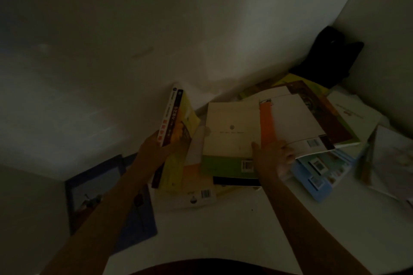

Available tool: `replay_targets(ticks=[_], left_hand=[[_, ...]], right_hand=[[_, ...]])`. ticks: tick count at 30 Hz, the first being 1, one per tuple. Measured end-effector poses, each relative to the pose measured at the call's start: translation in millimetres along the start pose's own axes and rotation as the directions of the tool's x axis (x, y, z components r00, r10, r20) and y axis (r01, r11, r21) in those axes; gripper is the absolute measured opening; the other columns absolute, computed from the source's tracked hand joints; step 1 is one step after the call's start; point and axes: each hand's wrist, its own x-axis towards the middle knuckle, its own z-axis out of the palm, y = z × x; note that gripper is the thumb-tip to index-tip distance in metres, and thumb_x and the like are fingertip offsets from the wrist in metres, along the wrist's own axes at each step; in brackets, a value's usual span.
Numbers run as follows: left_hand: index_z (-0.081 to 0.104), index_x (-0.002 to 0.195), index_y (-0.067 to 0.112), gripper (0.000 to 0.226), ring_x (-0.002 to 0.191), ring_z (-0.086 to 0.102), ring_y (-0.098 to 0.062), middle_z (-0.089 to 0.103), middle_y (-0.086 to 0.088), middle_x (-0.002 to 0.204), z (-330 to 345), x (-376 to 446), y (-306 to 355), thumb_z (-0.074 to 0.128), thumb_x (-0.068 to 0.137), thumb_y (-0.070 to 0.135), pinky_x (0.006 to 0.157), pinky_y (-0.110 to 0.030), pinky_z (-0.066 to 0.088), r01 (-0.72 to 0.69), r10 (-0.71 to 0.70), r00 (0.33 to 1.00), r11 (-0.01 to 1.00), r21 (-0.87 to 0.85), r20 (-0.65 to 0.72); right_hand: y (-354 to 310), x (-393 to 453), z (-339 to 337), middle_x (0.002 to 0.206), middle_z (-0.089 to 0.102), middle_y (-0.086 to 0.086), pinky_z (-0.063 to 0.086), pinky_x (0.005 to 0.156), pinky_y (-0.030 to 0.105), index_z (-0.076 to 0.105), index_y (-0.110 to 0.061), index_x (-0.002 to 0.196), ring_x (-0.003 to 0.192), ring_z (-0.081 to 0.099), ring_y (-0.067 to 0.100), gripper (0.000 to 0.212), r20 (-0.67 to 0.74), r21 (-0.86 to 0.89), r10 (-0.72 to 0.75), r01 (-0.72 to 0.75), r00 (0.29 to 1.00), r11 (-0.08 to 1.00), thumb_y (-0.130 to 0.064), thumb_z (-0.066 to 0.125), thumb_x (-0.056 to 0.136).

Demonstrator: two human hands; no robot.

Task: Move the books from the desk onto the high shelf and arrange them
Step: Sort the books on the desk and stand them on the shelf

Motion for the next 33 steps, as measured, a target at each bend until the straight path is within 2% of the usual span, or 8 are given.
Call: replay_targets(ticks=[5, 10, 13, 18, 24, 28, 30, 33], left_hand=[[0.052, 0.125, 0.014, 0.055, 0.104, 0.057, -0.029, 0.057, -0.007, 0.107, 7.4, -4.7, 0.2, 0.072, 0.076, 0.031, 0.092, -0.044, 0.047, -0.004, 0.004, 1.000, 0.999, -0.035, -0.006], [0.053, 0.108, 0.021, 0.024, 0.083, 0.057, -0.010, 0.059, 0.008, 0.090, 21.2, -13.8, -5.8, 0.060, 0.088, 0.009, 0.072, -0.021, 0.047, 0.017, -0.009, 0.999, 0.988, -0.154, 0.053], [0.059, 0.099, 0.021, 0.017, 0.076, 0.058, 0.002, 0.062, 0.016, 0.084, 26.5, -21.2, -8.3, 0.058, 0.089, 0.006, 0.060, -0.008, 0.048, -0.021, 0.028, 0.999, 0.982, -0.189, 0.032], [0.064, 0.088, 0.022, 0.008, 0.066, 0.070, -0.009, 0.072, 0.006, 0.075, 29.9, -35.8, -16.7, 0.056, 0.088, 0.021, 0.062, -0.028, 0.055, 0.097, -0.097, 0.995, 0.901, -0.424, 0.022], [0.061, 0.100, 0.021, 0.046, 0.100, 0.062, -0.026, 0.065, -0.007, 0.107, 18.5, -40.3, -38.4, 0.051, 0.074, 0.058, 0.092, -0.042, 0.050, 0.199, -0.217, 0.976, 0.907, -0.371, -0.006], [0.056, 0.102, 0.012, 0.027, 0.078, 0.057, -0.014, 0.060, -0.001, 0.090, 11.1, -34.5, -47.3, 0.068, 0.082, 0.024, 0.059, -0.017, 0.044, 0.160, -0.176, 0.980, 0.975, -0.156, -0.096], [0.057, 0.112, 0.005, 0.039, 0.081, 0.058, -0.015, 0.062, -0.006, 0.103, 9.6, -32.4, -59.1, 0.073, 0.078, 0.012, 0.064, -0.019, 0.047, 0.162, -0.179, 0.980, 0.973, -0.162, -0.089], [0.055, 0.122, 0.006, 0.057, 0.093, 0.061, -0.020, 0.063, -0.009, 0.113, 6.7, -30.4, -71.4, 0.080, 0.070, 0.011, 0.077, -0.029, 0.051, 0.185, -0.206, 0.976, 0.957, -0.223, -0.076]], right_hand=[[-9.7, 14.1, -4.4, 0.141, 0.035, 0.025, 0.029, 0.108, 0.045, 0.027, 0.004, 0.138, 0.129, 0.034, 0.039, 0.073, 0.158, 0.134, 0.025, -0.047, 0.987, 0.990, -0.035, 0.061, 0.086], [-19.8, -13.3, -27.7, 0.122, 0.053, 0.014, 0.045, 0.079, 0.028, 0.040, -0.001, 0.128, 0.108, 0.057, 0.027, 0.043, 0.204, 0.417, -0.377, 0.268, 0.904, 0.869, -0.010, 0.058, 0.089], [-40.3, -50.4, -48.3, 0.099, 0.060, 0.001, 0.051, 0.057, 0.016, 0.051, -0.013, 0.112, 0.073, 0.064, 0.006, 0.024, 0.164, 0.523, -0.600, 0.446, 0.783, 0.726, -0.014, 0.060, 0.090], [-62.1, -117.5, -41.5, 0.110, 0.055, 0.004, 0.046, 0.065, 0.022, 0.037, -0.014, 0.132, 0.089, 0.056, 0.019, 0.049, 0.215, 0.387, -0.701, 0.599, 0.680, 0.700, -0.029, 0.057, 0.090], [-41.0, -122.2, -0.2, 0.076, 0.044, -0.008, 0.035, 0.054, 0.015, 0.043, -0.019, 0.093, 0.077, 0.050, 0.014, 0.012, 0.458, 0.385, -0.662, 0.538, 0.594, 0.750, -0.020, 0.055, 0.091], [-26.9, -102.5, 5.1, 0.095, 0.062, -0.005, 0.047, 0.075, 0.020, 0.063, -0.018, 0.102, 0.088, 0.058, 0.013, 0.031, 0.605, 0.506, -0.611, 0.346, 0.510, 0.790, -0.042, 0.044, 0.096], [-14.0, -87.0, 11.2, 0.109, 0.065, 0.000, 0.049, 0.091, 0.039, 0.065, -0.025, 0.100, 0.100, 0.061, 0.020, 0.030, 0.608, 0.532, -0.543, 0.211, 0.579, 0.820, -0.047, 0.046, 0.093], [9.2, -63.2, 22.9, 0.124, 0.056, 0.015, 0.044, 0.096, 0.047, 0.057, -0.010, 0.114, 0.110, 0.054, 0.031, 0.027, 0.368, 0.284, -0.360, 0.265, 0.857, 0.921, -0.027, 0.045, 0.097]])
